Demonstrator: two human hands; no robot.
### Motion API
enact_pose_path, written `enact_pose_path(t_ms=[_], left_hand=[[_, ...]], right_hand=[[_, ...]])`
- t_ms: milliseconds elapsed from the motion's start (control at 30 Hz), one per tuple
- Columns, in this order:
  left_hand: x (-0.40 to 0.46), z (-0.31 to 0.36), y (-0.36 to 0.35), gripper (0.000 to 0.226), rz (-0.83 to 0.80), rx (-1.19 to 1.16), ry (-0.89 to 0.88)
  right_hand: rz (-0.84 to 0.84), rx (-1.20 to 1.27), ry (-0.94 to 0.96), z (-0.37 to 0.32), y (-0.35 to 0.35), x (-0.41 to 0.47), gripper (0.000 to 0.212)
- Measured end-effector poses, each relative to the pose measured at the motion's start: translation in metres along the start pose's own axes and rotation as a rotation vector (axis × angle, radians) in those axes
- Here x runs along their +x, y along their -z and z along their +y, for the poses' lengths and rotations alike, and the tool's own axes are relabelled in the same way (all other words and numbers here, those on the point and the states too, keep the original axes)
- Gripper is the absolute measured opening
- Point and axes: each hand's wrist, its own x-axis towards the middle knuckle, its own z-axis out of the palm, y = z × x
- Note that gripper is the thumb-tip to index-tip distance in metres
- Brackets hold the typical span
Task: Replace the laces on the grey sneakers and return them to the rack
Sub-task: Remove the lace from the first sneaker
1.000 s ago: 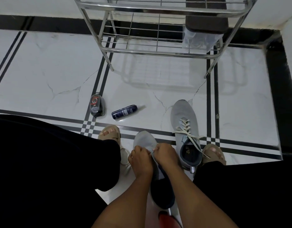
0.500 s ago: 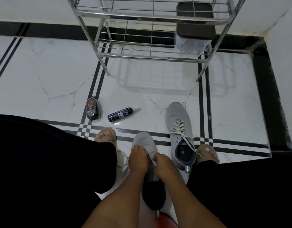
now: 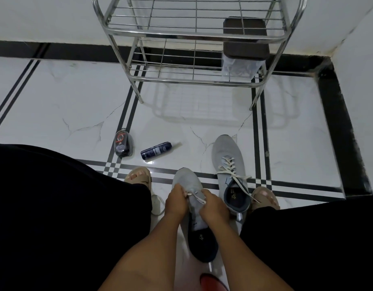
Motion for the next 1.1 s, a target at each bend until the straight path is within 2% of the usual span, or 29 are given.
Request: enact_pose_path(t_ms=[133,300,333,433,533,600,633,733,800,833,900,967,1000,1033,1100], left_hand=[[0.004,0.012,0.006,0.009,-0.185,0.097,0.030],[0.006,0.008,0.010,0.005,-0.208,0.111,0.056],[0.008,0.009,0.011,0.009,-0.247,0.147,0.060],[0.012,0.017,0.012,0.039,-0.356,0.264,0.090],[0.005,0.017,0.012,0.034,-0.354,0.310,0.017],[0.001,0.005,0.008,0.029,-0.270,0.225,0.021],[0.001,-0.001,0.006,0.025,-0.202,0.113,0.083],[0.012,-0.001,0.010,0.013,0.078,-0.450,0.433],[0.017,0.008,0.021,0.017,0.291,-0.710,0.484],[0.019,0.015,0.028,0.024,0.399,-0.762,0.460],[0.016,0.026,0.041,0.046,0.538,-0.664,0.414],[0.005,0.028,0.043,0.052,0.573,-0.440,0.393],[0.001,0.024,0.039,0.045,0.535,-0.300,0.393],[-0.003,0.018,0.029,0.036,0.422,-0.162,0.385],[-0.016,0.008,0.009,0.035,0.096,0.011,0.378]], right_hand=[[0.012,0.009,-0.029,0.004,-0.002,0.000,0.040],[-0.031,0.015,-0.043,0.004,-0.004,0.002,0.041],[-0.035,0.016,-0.052,0.004,-0.004,0.003,0.042],[-0.040,0.058,-0.132,0.008,-0.006,0.005,0.045],[-0.056,0.141,-0.208,0.012,-0.009,0.007,0.042],[-0.060,0.175,-0.217,0.013,-0.009,0.008,0.039],[-0.062,0.183,-0.215,0.013,-0.009,0.009,0.039],[-0.076,0.191,-0.192,0.014,-0.008,0.013,0.039],[-0.083,0.198,-0.180,0.013,-0.007,0.015,0.042],[-0.072,0.191,-0.165,0.012,-0.006,0.016,0.042],[-0.020,0.139,-0.094,0.010,-0.007,0.017,0.040],[0.016,0.032,0.038,0.007,-0.009,0.018,0.036],[0.013,-0.013,0.111,0.005,-0.011,0.020,0.034],[0.007,-0.072,0.192,0.003,-0.011,0.022,0.031],[-0.023,-0.150,0.284,0.000,-0.010,0.026,0.027]])
